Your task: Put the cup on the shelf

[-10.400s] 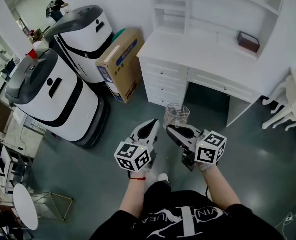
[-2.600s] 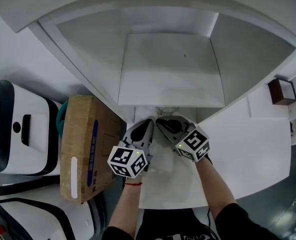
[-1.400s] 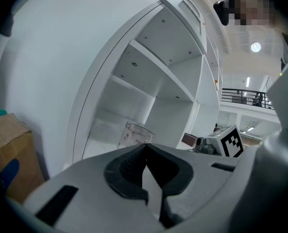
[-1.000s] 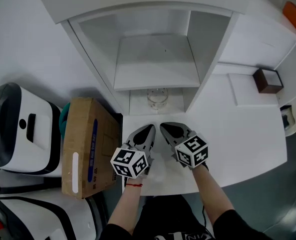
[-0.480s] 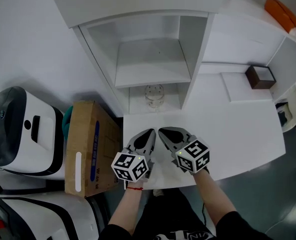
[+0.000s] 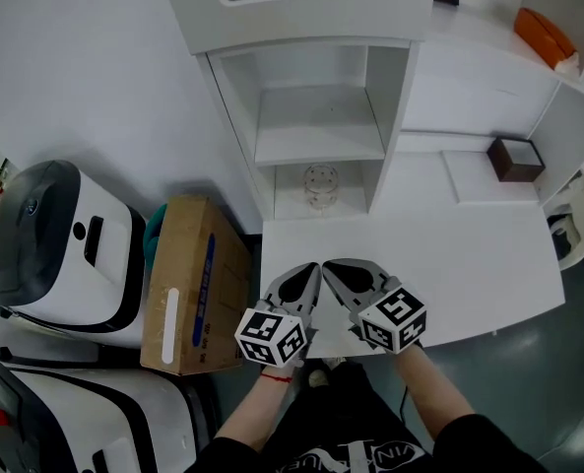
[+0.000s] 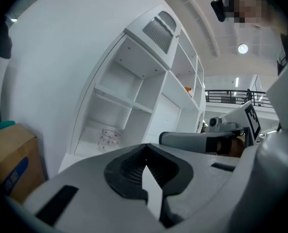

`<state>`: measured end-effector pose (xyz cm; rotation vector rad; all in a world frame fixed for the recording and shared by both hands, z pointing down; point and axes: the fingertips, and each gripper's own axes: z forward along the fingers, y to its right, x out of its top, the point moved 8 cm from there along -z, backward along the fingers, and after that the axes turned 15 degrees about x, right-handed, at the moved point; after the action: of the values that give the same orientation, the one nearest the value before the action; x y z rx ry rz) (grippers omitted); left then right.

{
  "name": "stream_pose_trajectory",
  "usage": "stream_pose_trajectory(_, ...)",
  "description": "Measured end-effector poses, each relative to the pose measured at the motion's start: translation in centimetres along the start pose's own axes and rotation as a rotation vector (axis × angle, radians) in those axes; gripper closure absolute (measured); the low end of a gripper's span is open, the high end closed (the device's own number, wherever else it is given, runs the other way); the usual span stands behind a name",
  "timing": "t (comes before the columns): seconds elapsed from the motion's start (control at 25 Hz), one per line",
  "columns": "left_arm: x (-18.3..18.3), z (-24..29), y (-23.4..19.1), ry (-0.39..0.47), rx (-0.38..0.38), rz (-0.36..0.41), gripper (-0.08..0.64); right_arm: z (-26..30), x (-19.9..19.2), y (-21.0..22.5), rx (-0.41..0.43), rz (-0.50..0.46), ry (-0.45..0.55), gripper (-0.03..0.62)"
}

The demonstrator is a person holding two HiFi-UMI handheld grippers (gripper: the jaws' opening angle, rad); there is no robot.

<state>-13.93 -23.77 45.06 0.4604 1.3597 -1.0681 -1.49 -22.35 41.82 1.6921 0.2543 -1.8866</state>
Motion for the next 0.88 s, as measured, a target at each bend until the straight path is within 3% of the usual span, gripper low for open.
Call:
stream_pose_trajectory(0.4,3.3,-4.9,2.2,0.047,-0.036,0.021,0.555,-2.4,2.7,-4.6,0.015,-0.029,0.029,0.589)
stream_pose_trajectory(0.88,6.5,-7.6,4.1,0.098,-0.012,0.047,0.554,-4.1,5.6,-7.5,-0.016,-0.072,0.041,0.589)
